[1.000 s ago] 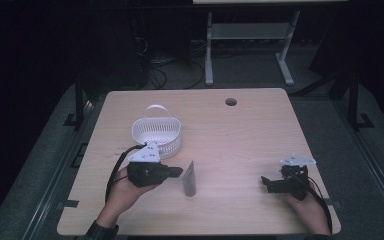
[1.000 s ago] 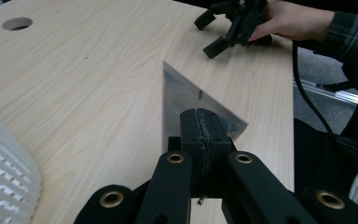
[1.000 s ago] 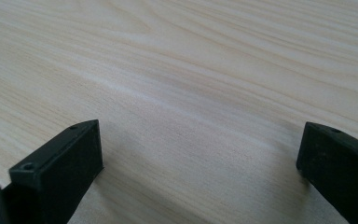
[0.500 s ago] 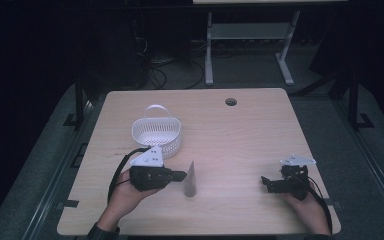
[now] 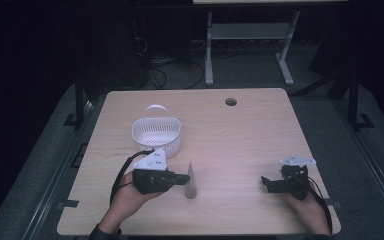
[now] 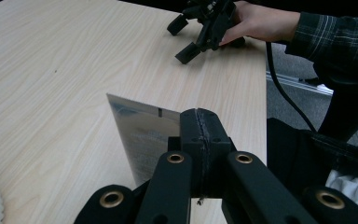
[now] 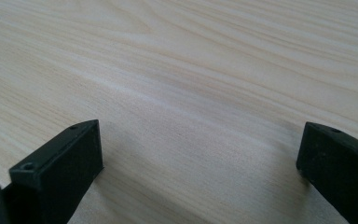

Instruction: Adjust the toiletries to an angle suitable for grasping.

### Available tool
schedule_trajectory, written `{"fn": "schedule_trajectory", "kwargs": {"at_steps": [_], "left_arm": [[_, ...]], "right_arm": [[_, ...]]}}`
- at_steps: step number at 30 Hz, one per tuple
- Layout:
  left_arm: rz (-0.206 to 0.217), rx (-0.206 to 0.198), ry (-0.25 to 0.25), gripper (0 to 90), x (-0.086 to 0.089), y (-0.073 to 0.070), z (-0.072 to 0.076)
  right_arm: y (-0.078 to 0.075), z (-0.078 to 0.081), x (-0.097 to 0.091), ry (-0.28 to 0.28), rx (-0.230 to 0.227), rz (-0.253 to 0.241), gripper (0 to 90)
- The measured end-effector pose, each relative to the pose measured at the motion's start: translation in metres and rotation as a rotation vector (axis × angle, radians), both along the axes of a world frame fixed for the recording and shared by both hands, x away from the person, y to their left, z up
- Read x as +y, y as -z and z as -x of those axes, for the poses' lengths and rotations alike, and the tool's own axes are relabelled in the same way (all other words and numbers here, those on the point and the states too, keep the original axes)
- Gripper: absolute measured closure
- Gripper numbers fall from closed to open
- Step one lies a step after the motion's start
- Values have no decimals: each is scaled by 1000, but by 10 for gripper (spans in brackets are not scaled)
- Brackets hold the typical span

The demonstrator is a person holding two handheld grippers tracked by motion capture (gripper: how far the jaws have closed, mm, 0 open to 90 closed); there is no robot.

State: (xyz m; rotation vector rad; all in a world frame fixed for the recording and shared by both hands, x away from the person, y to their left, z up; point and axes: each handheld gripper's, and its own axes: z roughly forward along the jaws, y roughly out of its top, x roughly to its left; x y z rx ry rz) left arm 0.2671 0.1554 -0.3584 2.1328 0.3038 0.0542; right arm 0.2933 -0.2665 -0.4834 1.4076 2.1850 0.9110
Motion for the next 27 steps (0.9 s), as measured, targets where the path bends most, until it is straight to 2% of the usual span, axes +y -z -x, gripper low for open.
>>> {"fn": "schedule_trajectory", "kwargs": {"at_steps": [13, 20, 21, 23, 25, 26, 27], "left_arm": [[-8, 1, 27, 896, -12, 4, 6], [-17, -2, 25, 875, -11, 3, 6], [-21, -5, 14, 833, -8, 2, 5], [-18, -4, 7, 818, -6, 1, 5], [-27, -9, -4, 761, -3, -1, 5], [-33, -14, -22, 679, 0, -2, 4], [-31, -12, -28, 645, 1, -3, 4]], "right_arm": [[0, 0, 0, 0, 0, 0, 0], [0, 0, 0, 0, 0, 0, 0], [0, 0, 0, 0, 0, 0, 0], [0, 0, 0, 0, 0, 0, 0], [0, 0, 0, 0, 0, 0, 0], [0, 0, 0, 0, 0, 0, 0], [0, 0, 0, 0, 0, 0, 0]]}}
